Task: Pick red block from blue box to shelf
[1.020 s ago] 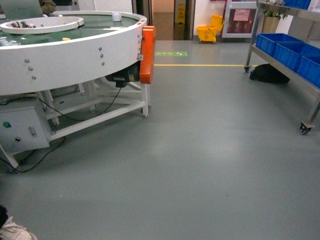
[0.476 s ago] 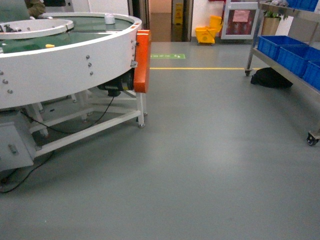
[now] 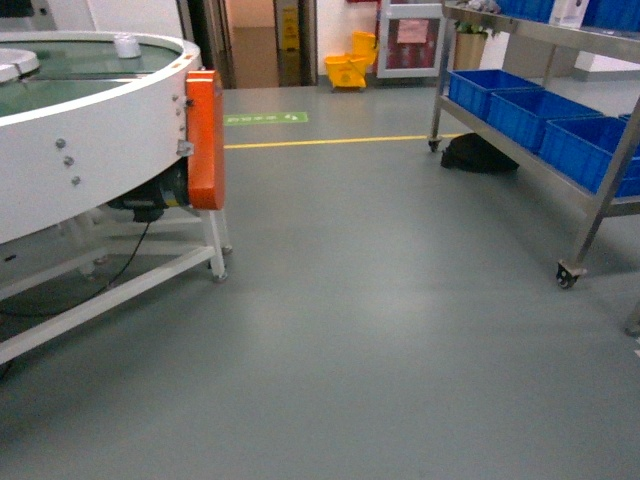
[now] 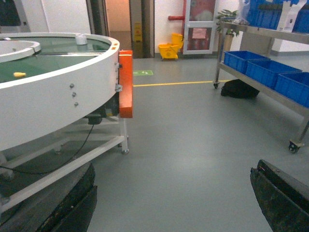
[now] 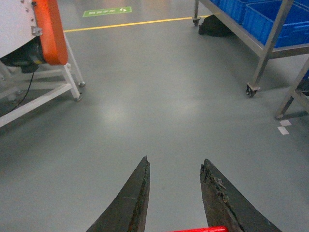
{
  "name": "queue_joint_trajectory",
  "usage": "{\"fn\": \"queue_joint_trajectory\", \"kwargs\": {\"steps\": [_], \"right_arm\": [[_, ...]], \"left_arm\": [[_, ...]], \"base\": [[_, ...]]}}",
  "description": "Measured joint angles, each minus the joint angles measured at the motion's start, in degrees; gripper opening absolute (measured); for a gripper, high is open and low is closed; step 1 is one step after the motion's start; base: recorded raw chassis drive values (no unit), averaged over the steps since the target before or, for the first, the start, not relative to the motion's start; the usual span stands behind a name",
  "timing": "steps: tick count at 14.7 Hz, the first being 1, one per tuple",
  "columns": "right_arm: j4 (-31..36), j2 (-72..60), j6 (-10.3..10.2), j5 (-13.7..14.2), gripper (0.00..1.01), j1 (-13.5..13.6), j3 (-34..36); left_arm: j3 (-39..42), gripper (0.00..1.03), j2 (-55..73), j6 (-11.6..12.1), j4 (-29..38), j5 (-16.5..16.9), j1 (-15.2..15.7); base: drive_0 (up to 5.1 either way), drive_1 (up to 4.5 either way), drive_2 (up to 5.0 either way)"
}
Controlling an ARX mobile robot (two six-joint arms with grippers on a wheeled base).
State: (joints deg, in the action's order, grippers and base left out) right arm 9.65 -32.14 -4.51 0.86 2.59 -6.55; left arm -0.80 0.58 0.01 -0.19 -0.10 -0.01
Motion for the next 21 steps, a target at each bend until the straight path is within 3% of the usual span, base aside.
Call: {"fn": "queue_joint_trajectory", "kwargs": {"steps": [4, 19, 21], "right_arm": [[-0.15, 0.0, 0.0, 0.0, 0.27, 0.02, 0.0], [-0.13, 0.0, 0.0, 0.0, 0.27, 0.02, 0.0], [-0.13, -0.07, 0.0, -0.02, 0.27, 0.02, 0.0]], "left_arm": [[0.0, 0.98, 0.0, 0.0, 0.09, 0.09, -0.04], [0.0, 0.98, 0.0, 0.0, -0.02, 0.07, -0.04], [0.0, 0.98, 0.0, 0.0, -0.22, -0.11, -0.04]], "base": [[-1.5, 2.48, -5.5], [-1.5, -1.55, -1.5], [2.0, -6.46, -0.7]]}}
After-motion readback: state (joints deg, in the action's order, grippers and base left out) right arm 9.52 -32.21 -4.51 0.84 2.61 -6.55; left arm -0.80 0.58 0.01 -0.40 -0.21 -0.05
